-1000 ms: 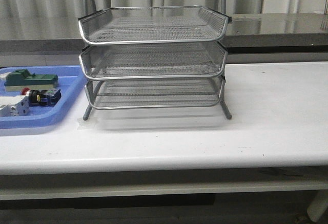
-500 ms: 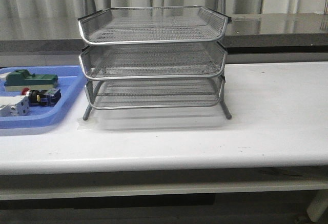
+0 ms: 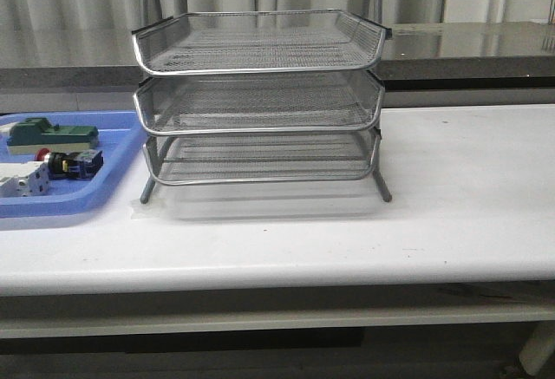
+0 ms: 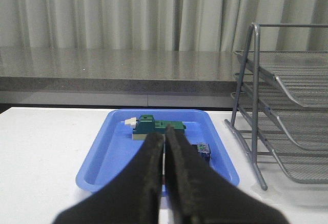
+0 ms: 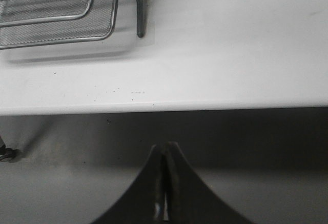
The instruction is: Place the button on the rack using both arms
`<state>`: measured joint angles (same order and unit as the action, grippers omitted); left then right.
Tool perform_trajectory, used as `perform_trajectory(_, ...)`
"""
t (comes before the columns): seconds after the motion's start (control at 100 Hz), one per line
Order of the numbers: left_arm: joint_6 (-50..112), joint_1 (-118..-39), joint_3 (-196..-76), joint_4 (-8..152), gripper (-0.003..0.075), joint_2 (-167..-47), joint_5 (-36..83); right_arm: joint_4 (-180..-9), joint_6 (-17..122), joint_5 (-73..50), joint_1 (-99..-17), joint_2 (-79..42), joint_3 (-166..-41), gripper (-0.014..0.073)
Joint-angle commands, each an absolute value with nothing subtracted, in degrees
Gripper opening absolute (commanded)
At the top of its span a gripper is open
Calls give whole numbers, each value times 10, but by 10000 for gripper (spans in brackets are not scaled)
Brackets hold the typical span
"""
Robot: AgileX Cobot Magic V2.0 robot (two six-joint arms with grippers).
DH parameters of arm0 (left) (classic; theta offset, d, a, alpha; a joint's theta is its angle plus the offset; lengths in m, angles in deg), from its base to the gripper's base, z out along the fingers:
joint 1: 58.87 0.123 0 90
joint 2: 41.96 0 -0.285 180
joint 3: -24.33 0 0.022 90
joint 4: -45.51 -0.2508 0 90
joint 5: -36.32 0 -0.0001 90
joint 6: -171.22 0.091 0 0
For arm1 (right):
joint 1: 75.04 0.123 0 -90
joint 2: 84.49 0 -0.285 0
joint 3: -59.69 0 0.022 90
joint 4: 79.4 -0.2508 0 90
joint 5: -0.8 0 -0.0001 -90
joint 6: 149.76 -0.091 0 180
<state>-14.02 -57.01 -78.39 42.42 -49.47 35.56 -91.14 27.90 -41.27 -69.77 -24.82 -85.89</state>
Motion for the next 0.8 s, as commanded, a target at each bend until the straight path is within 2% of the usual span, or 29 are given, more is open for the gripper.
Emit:
perform_trajectory(0.0, -145, -568, -757, 425, 4, -475, 401, -926, 282, -365, -701, -233, -879, -60)
perform_trajectory(0.11, -145, -568, -757, 425, 4, -475, 401, -932, 282, -348, -701, -217, -879, -43)
perform_trajectory(0.18, -145, -568, -757, 425, 4, -475, 401, -943, 282, -342, -701, -209, -879, 13)
perform_trajectory(0.25, -145, -568, -757, 425, 4, -475, 401, -962, 282, -341, -701, -205, -879, 129)
perform_trajectory(0.37, -145, -568, -757, 425, 4, -475, 401, -988, 282, -327, -701, -203, -879, 415)
perform_trajectory(0.44, -145, -568, -757, 425, 4, -475, 401, -1007, 282, -314, -701, -203, -879, 519)
perform_trajectory(0.71, -145, -568, -757, 425, 4, -475, 401, -1101, 284, -274, -700, -179, -879, 535)
perform_trajectory(0.79, -145, -568, -757, 425, 4, -475, 401, -1153, 323, -259, -696, -162, -879, 535)
